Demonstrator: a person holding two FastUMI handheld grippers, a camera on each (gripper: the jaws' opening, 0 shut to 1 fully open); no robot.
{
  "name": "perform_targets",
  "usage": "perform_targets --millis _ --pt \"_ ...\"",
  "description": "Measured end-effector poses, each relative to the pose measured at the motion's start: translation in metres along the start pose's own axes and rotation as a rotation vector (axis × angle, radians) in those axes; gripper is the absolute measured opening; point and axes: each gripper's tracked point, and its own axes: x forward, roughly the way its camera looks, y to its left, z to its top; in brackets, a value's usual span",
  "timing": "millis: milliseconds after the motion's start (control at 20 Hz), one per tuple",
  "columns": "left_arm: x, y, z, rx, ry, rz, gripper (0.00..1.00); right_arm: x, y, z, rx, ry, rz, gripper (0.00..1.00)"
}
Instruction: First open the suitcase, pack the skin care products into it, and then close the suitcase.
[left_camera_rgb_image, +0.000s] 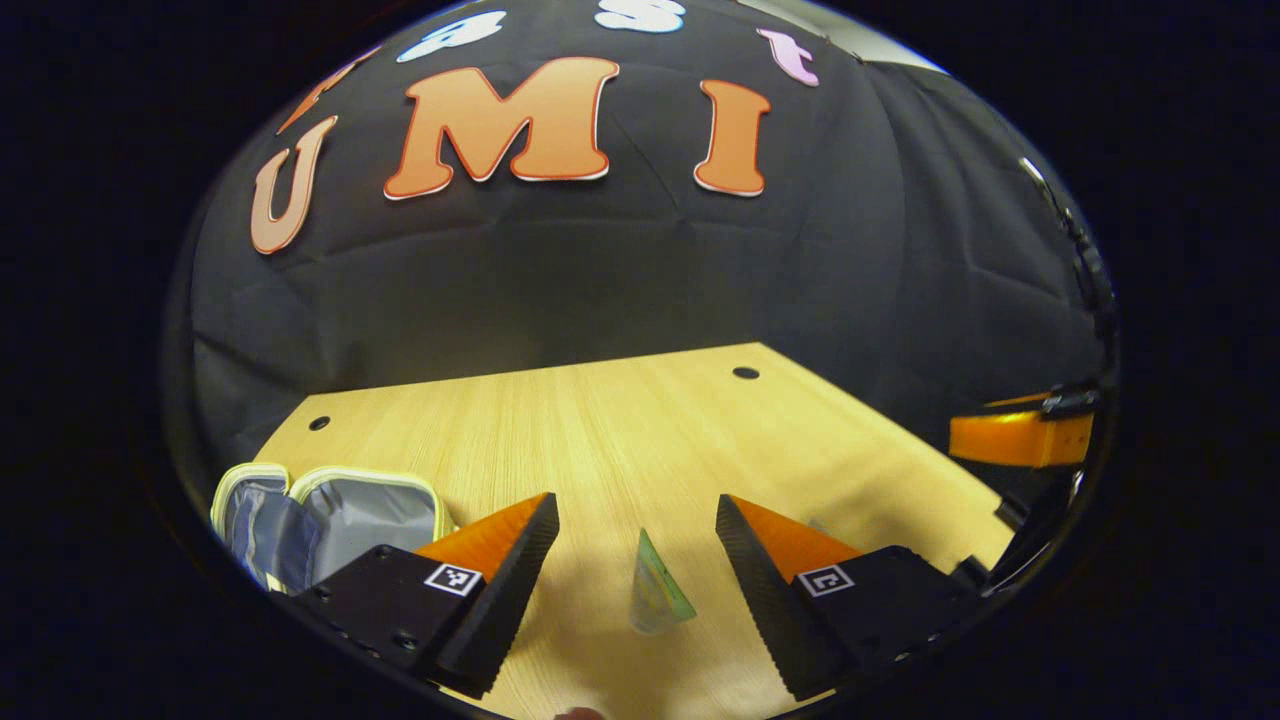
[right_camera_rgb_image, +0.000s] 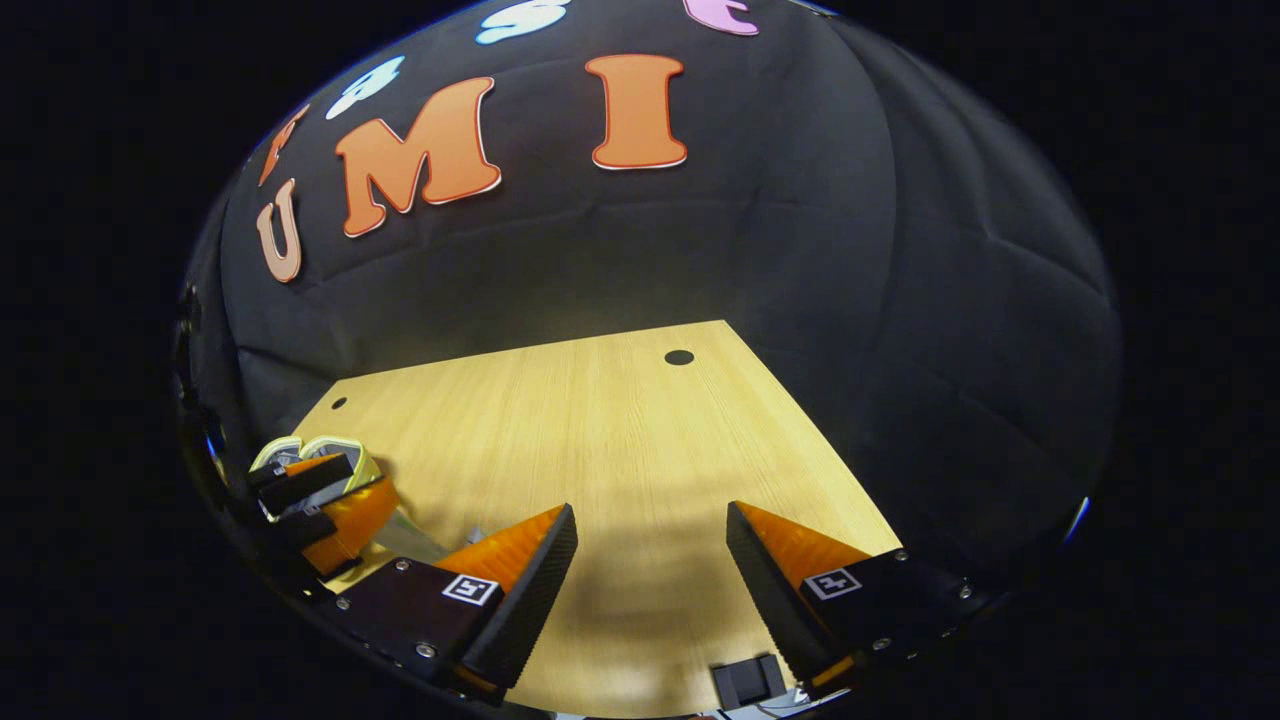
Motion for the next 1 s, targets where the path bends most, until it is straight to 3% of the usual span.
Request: perform_targets --millis 350,450,600,700,1000 --pt "0.028 -0.006 -0.082 -0.019 0.118 0.059 0.98 0.012 -0.008 -0.01 -0.053 0.031 0.024 0.95" --pt "0.029 -0.005 -0.091 -0.039 0.129 0.079 0.86 0.014 -0.007 -0.012 -0.067 0.038 0.034 0.95" --pt "0.033 -0.005 -0.09 -0.034 0.115 0.073 0.41 0.013 0.0 -0.017 -0.081 0.054 0.044 0.95" --pt "0.026 -0.004 -0.09 -0.066 0.149 0.063 0.33 0.01 0.009 -0.018 -0.081 0.055 0.057 0.96" --pt "-0.011 0.016 -0.042 -0.115 0.141 -0.024 0.33 -0.004 0.059 -0.007 -0.035 0.007 0.117 0.96"
